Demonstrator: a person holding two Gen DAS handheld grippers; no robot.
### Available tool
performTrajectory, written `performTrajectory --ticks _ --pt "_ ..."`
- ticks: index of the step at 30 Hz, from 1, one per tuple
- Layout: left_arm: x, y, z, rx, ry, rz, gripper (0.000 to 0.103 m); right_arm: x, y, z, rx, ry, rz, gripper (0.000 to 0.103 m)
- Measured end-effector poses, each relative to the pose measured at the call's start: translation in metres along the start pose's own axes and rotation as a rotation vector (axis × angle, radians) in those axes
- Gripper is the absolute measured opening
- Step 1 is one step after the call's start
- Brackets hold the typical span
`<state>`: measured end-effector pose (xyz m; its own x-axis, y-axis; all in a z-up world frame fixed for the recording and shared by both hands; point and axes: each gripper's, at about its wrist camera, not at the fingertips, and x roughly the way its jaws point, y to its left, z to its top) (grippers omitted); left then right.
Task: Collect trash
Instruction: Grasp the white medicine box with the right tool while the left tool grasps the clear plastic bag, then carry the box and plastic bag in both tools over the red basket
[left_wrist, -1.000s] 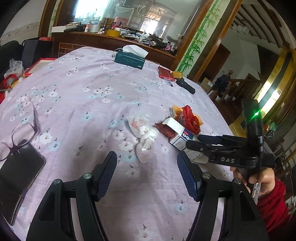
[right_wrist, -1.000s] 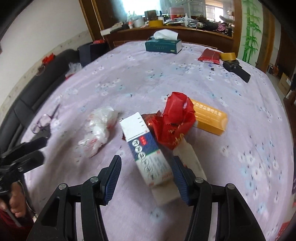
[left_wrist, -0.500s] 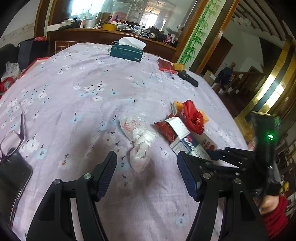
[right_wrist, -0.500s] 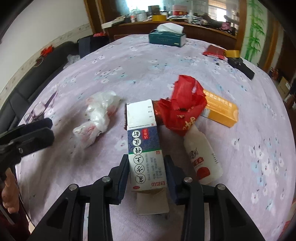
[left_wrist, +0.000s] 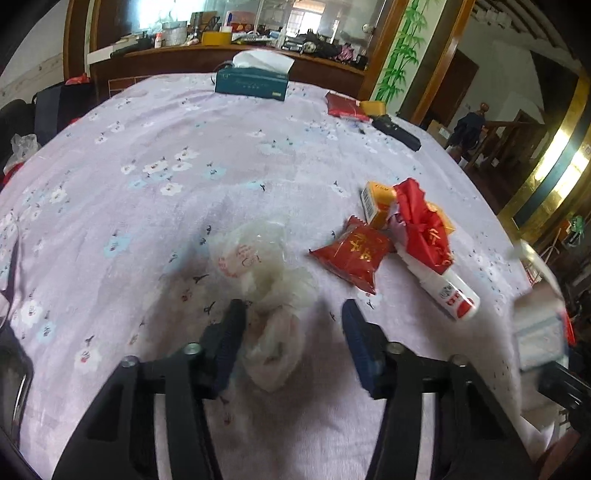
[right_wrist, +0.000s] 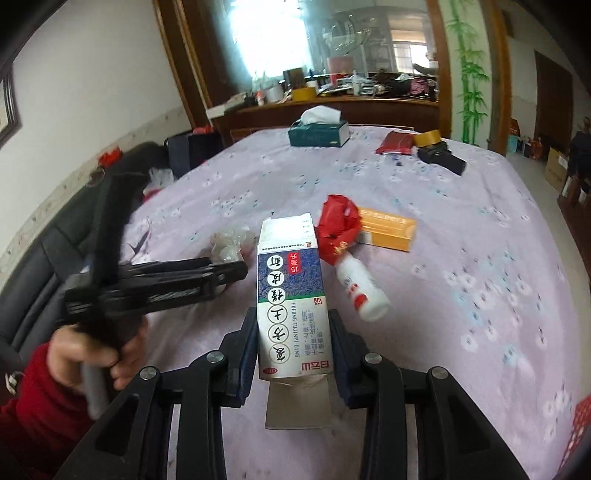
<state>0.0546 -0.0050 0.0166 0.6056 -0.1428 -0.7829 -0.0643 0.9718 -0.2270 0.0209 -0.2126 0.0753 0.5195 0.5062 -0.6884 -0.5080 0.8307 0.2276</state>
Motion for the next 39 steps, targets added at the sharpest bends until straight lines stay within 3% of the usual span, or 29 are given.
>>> performTrajectory --ticks 2,5,13,21,29,39 --pt "0.007 0.001 0.000 -0.008 0.019 0.005 0.035 -0.006 -0.007 -0.003 0.027 -0.006 0.003 0.038" --pt "0.005 0.001 -0.002 0.005 0.012 0.015 0.030 -0.012 -0.014 -0.008 0.061 -0.014 -0.007 0.038" --pt "-0.046 -0.018 -0.024 0.035 -0.105 -0.050 0.030 -0.028 -0.015 -0.023 0.080 -0.056 -0.074 0.038" --pt "-0.082 -0.072 -0.059 0.174 -0.214 -0.067 0.030 -0.037 -0.017 -0.039 0.125 -0.076 -0.114 0.038" --pt "-0.081 -0.090 -0.065 0.222 -0.202 -0.087 0.030 -0.048 -0.023 -0.052 0.165 -0.083 -0.152 0.038" --pt "-0.080 -0.098 -0.068 0.255 -0.209 -0.047 0.030 -0.054 -0.026 -0.056 0.182 -0.085 -0.153 0.038"
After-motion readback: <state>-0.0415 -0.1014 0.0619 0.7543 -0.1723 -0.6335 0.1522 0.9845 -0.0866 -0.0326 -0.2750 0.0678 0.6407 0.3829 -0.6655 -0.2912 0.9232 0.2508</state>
